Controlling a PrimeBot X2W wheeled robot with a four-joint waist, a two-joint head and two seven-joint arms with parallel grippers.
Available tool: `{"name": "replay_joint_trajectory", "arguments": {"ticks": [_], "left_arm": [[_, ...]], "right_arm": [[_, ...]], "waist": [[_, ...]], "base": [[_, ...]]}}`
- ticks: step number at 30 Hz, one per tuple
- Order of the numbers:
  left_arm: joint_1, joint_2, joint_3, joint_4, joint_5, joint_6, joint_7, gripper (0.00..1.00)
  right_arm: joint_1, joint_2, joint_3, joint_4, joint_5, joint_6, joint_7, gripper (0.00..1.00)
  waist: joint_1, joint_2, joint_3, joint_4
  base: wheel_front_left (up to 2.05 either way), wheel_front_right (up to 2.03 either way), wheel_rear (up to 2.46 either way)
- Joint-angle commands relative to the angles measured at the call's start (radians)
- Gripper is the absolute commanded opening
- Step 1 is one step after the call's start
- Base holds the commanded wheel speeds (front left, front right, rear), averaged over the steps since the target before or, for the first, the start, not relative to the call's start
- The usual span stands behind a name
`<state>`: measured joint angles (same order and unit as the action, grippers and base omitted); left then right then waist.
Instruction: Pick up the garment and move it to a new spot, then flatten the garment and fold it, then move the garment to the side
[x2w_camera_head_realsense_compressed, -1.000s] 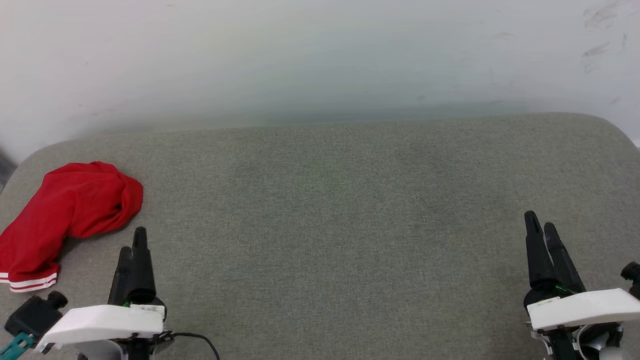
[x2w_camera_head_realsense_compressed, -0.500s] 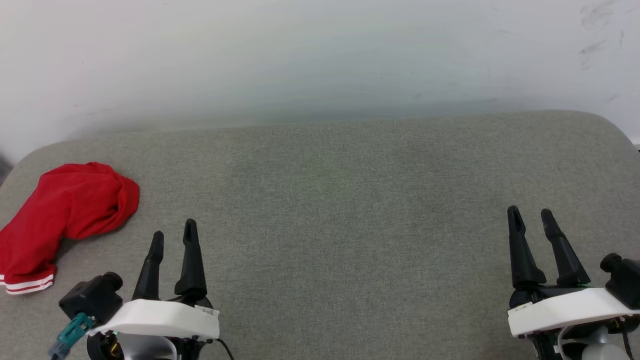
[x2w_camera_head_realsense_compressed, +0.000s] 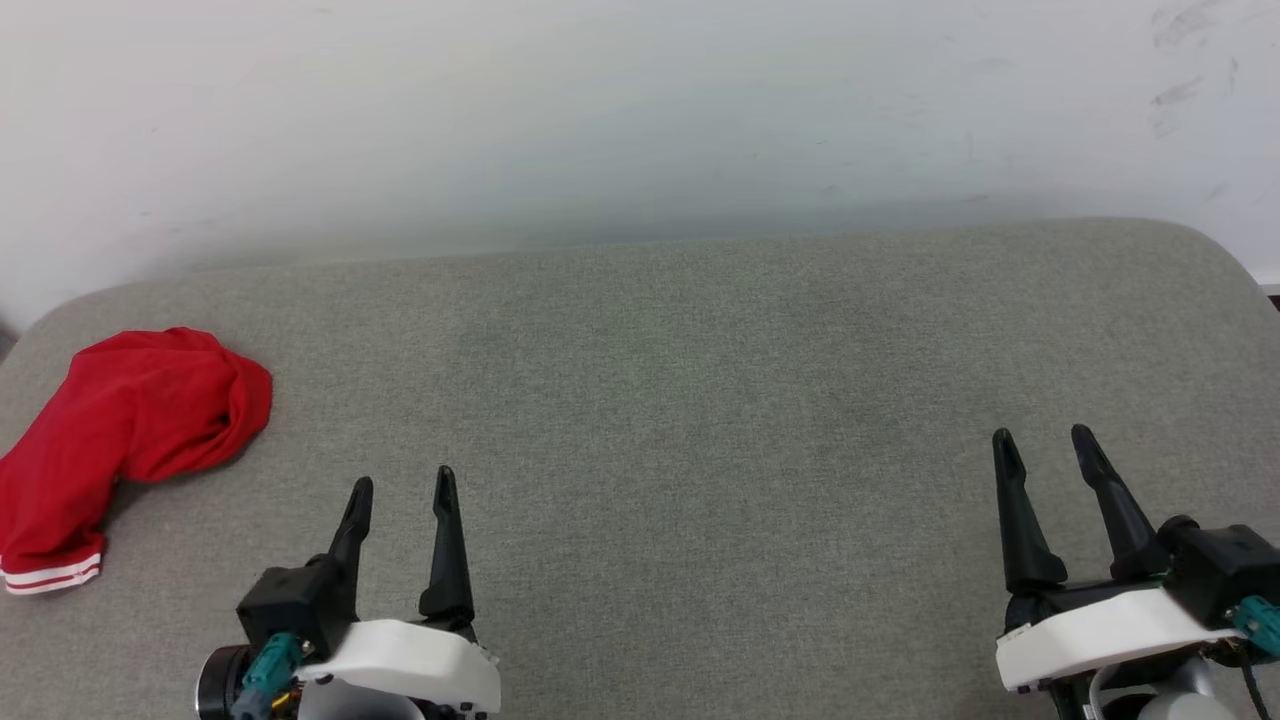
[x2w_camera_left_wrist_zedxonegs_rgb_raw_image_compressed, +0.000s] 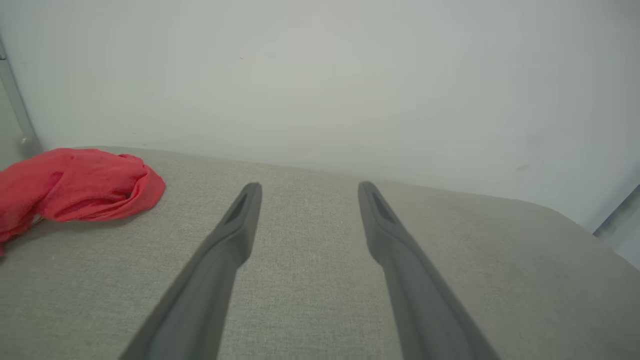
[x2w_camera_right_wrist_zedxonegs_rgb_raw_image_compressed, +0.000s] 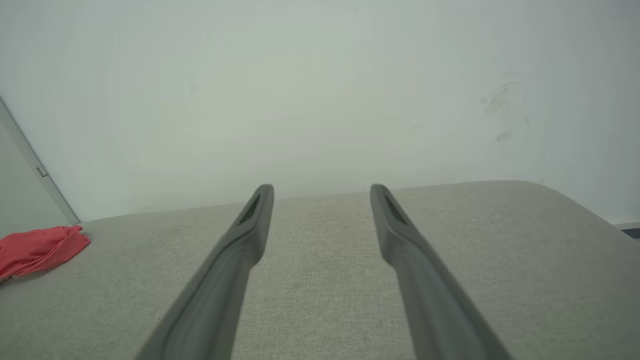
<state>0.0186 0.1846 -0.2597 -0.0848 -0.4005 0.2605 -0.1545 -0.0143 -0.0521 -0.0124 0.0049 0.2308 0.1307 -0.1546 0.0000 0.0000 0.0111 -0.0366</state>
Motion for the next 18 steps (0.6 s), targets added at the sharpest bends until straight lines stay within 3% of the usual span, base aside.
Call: {"name": "replay_joint_trajectory", "arguments": {"ticks": [1, 9, 14, 18], "left_arm": [[-0.018, 0.018, -0.022, -0.004, 0.028, 0.019, -0.011, 1.00], [-0.033, 0.065, -0.116, 0.019, 0.093, 0.101, -0.030, 1.00], [-0.024, 0.057, -0.118, -0.006, 0.078, 0.113, -0.042, 1.00], [-0.005, 0.034, -0.082, -0.036, 0.079, 0.080, -0.051, 1.00]], "right_arm": [[0.004, 0.001, 0.004, -0.003, -0.039, 0.000, -0.011, 1.00], [0.002, 0.001, 0.026, -0.001, -0.141, 0.000, -0.030, 1.00], [0.003, 0.002, 0.032, -0.012, -0.158, 0.000, -0.042, 1.00], [0.011, 0.002, 0.021, -0.021, -0.131, 0.000, -0.050, 1.00]], "waist": [[0.0000, 0.0000, 0.000, -0.001], [0.0000, 0.0000, -0.001, -0.007], [0.0000, 0.0000, -0.002, -0.011], [0.0000, 0.0000, -0.002, -0.011]], "base": [[0.00, 0.00, 0.00], [0.00, 0.00, 0.00], [0.00, 0.00, 0.00], [0.00, 0.00, 0.00]]}}
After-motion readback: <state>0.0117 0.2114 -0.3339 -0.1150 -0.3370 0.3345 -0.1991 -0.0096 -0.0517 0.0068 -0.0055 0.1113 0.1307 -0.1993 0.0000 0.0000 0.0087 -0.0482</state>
